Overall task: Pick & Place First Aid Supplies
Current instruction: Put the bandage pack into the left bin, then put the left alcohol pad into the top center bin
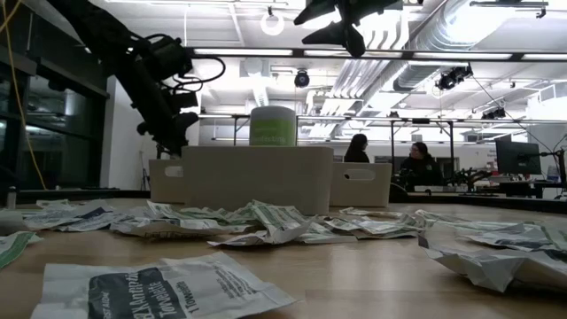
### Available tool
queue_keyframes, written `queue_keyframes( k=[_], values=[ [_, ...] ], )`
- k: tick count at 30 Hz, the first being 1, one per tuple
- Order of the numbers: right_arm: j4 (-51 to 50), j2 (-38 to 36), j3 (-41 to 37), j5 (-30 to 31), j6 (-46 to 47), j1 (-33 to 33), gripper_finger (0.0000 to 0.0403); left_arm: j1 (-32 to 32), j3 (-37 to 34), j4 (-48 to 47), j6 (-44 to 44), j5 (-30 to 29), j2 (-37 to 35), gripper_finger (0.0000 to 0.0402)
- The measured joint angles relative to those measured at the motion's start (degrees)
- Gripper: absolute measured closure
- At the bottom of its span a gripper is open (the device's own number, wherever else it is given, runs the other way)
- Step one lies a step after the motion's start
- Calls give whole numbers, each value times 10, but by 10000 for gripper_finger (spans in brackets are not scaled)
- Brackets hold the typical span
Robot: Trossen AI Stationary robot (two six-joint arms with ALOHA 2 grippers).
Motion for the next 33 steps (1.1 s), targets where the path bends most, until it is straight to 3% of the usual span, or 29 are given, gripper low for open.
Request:
queue_keyframes(
  k=[8, 12, 17, 22, 33],
  values=[
    [-13, 0, 0, 0, -4, 0, 202, 0, 0, 14, 0, 12, -11, 271],
    [-31, 0, 0, -3, -4, 0, 202, 0, 10, 2, 0, 12, -31, 243],
    [-43, 0, 0, -4, 2, 0, 202, 0, 62, -75, 0, 21, -59, 240],
    [-66, 0, 0, -6, 11, 0, 202, 0, 117, -187, -36, 69, -92, 247],
    [-140, 0, 0, -7, 13, 0, 202, -4, 124, -400, -181, 107, -212, 263]
  ],
)
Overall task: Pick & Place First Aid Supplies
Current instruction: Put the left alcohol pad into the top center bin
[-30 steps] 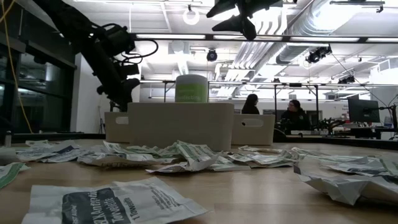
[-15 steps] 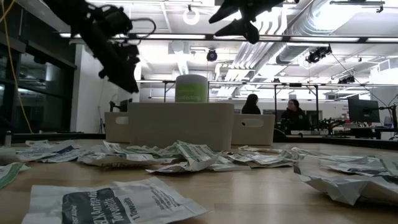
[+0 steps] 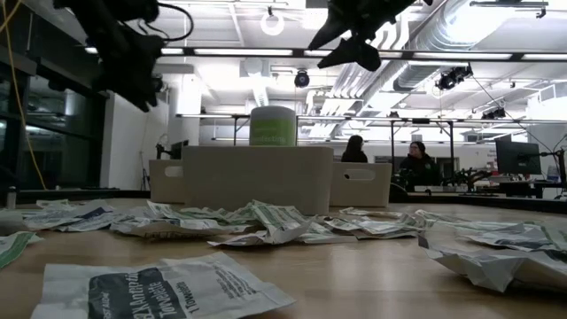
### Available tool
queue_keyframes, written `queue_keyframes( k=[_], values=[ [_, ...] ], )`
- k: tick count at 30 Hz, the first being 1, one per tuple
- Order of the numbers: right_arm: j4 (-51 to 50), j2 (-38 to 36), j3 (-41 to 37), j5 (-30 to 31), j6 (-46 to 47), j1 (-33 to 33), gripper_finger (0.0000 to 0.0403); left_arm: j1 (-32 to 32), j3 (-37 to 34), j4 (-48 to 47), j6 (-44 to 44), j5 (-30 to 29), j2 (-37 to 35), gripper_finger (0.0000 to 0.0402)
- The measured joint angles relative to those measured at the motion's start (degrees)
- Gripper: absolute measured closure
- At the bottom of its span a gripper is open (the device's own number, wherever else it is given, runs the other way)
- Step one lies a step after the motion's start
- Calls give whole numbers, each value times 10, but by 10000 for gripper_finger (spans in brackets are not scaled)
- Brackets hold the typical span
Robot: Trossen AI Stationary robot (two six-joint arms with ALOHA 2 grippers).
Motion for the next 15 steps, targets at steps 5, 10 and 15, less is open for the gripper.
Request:
queue_keyframes(
  k=[5, 10, 15],
  values=[
    [-3, 0, 0, 0, -22, 0, 202, -47, 0, -74, -13, 7, -26, 264],
    [-3, 0, 0, -1, -47, 0, 202, -129, 0, -115, -10, 14, -17, 264],
    [-2, 0, 0, -8, -59, 0, 202, -206, 0, -114, -14, -22, 9, 264]
  ],
)
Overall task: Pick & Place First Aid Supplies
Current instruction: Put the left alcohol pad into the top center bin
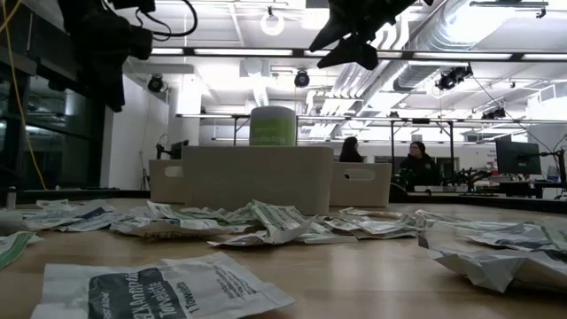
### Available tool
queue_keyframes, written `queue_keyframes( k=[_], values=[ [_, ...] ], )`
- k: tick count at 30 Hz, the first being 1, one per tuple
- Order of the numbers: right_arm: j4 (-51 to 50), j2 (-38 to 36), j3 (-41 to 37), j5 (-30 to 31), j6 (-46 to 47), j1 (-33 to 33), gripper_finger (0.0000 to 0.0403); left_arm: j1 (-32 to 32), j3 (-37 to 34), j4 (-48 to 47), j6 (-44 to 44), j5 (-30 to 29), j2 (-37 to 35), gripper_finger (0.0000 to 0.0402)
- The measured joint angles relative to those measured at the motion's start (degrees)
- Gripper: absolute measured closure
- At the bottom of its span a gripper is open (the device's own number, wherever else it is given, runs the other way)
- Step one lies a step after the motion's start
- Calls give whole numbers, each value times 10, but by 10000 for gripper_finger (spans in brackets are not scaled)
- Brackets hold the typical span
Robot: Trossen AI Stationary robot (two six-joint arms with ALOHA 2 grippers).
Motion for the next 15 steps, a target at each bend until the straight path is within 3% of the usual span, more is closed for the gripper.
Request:
queue_keyframes(
  k=[7, 12, 15],
  values=[
    [0, 0, 0, -17, -10, 0, 202, -65, 0, 1, -31, -26, 72, 264],
    [-6, 0, 0, -28, 0, 0, 202, -64, 0, -3, -190, -53, 126, 264],
    [-13, 0, 0, -29, 8, 0, 202, -64, -1, -4, -282, -41, 149, 264]
  ],
)
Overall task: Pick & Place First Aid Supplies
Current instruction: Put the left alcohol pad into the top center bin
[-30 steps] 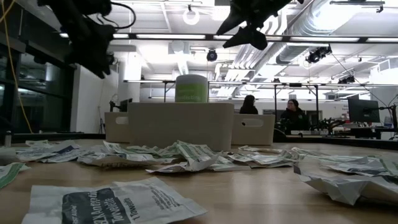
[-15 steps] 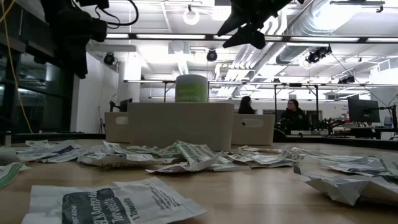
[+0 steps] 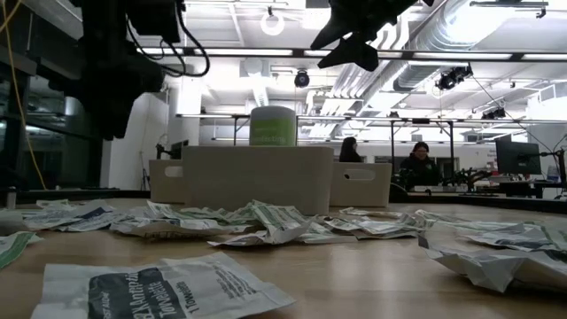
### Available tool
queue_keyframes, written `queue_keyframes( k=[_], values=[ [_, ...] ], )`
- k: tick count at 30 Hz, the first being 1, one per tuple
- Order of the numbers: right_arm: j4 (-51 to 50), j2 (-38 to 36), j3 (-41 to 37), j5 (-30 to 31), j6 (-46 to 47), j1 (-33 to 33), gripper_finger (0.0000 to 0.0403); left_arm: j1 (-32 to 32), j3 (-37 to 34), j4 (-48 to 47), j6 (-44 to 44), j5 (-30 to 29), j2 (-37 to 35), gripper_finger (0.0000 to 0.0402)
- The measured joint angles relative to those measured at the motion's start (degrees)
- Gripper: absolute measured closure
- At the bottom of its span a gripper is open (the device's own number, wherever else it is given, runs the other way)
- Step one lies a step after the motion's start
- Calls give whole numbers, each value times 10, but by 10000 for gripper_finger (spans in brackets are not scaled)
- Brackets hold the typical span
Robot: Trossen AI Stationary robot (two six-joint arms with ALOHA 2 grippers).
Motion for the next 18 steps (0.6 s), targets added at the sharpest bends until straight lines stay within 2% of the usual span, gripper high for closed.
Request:
queue_keyframes(
  k=[7, 15, 18],
  values=[
    [-4, 0, 0, 0, 4, 0, 202, 0, 0, -3, -124, 15, 42, 264],
    [-4, 0, 0, -7, 6, 0, 202, 0, 0, -2, -176, 4, 82, 264],
    [-4, 0, 0, -8, 6, 0, 202, 0, -25, 31, -183, 14, 88, 264]
  ],
)
